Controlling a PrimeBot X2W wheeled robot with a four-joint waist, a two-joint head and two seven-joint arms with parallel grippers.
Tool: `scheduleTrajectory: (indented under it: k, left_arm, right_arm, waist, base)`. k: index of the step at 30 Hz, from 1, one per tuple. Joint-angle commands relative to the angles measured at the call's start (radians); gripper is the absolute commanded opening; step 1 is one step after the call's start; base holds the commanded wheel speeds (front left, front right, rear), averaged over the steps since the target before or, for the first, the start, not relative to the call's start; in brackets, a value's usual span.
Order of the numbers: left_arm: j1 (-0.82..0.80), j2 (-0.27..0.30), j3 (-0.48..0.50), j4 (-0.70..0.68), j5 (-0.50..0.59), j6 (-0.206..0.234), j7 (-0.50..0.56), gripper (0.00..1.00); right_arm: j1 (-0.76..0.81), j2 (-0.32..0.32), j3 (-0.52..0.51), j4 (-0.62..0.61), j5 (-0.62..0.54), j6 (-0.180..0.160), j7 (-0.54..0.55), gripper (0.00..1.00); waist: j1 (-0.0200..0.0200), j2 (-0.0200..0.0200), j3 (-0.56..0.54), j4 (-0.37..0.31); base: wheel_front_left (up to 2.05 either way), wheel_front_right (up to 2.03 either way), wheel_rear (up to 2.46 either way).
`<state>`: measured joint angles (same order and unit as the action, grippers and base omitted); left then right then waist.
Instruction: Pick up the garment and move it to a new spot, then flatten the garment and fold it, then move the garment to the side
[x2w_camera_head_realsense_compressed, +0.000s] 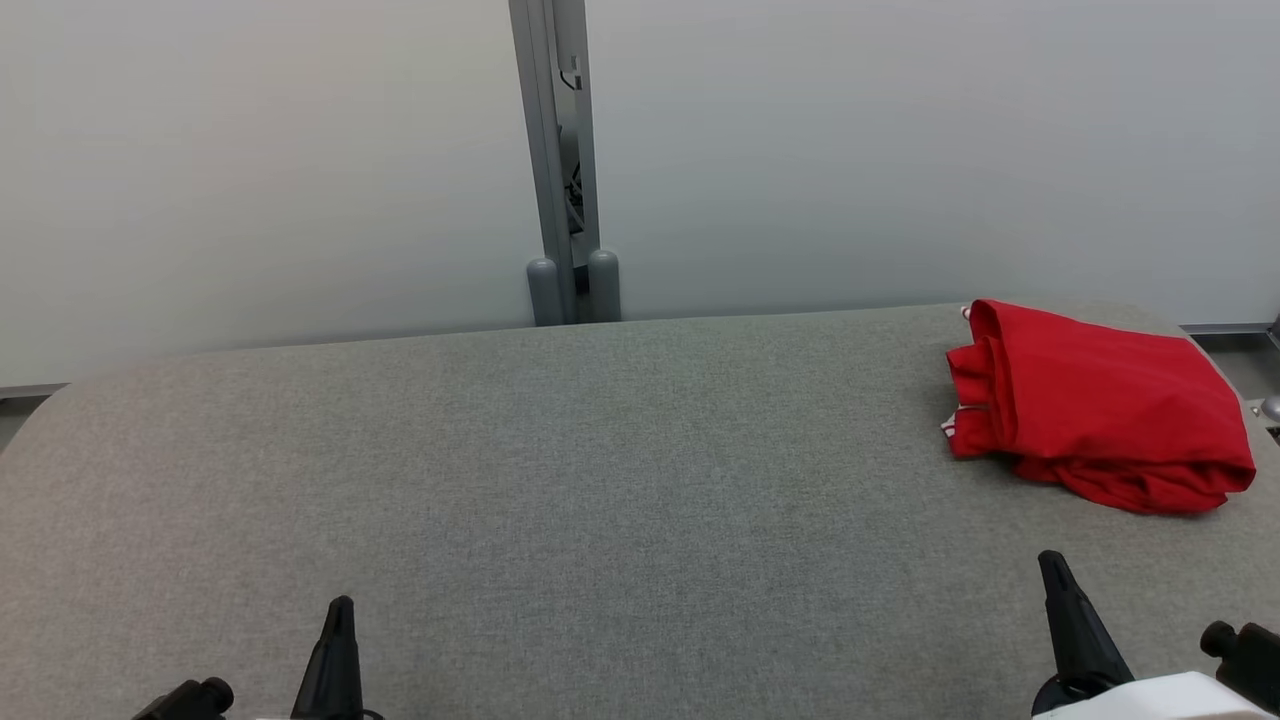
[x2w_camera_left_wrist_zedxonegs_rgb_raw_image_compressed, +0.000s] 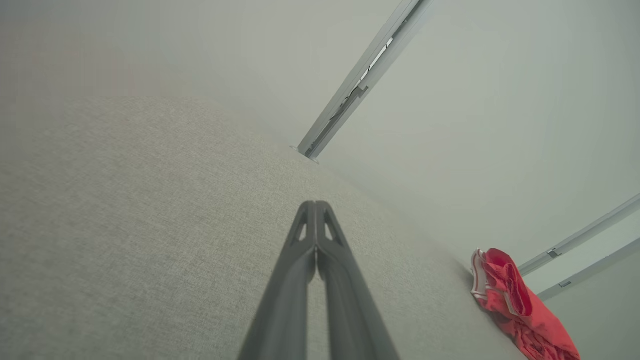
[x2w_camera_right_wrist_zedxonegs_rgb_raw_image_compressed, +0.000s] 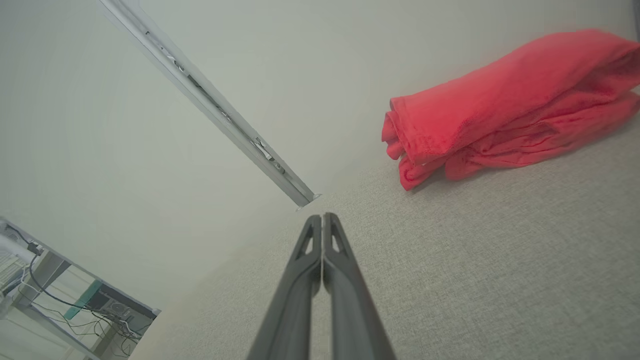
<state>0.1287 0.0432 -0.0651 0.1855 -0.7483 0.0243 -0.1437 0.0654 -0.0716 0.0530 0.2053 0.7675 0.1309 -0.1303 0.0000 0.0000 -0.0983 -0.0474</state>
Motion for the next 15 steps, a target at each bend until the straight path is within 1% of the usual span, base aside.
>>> scheduleTrajectory:
  k: [1, 15]
  left_arm:
    - [-0.036, 0.005, 0.009, -0.015, -0.027, -0.007, 0.003, 0.0]
    - [-0.069, 0.006, 0.032, -0.015, -0.206, -0.038, 0.042, 0.0]
  right_arm:
    - [-0.03, -0.01, -0.006, -0.011, 0.031, 0.0, 0.007, 0.0]
    - [-0.057, -0.021, -0.031, -0.005, 0.221, 0.0, 0.054, 0.0]
  waist:
    - [0.0, 0.0, 0.001, 0.001]
    - [0.0, 0.0, 0.016, 0.008]
  base:
    - [0.0, 0.0, 0.0]
    - [0.0, 0.0, 0.0]
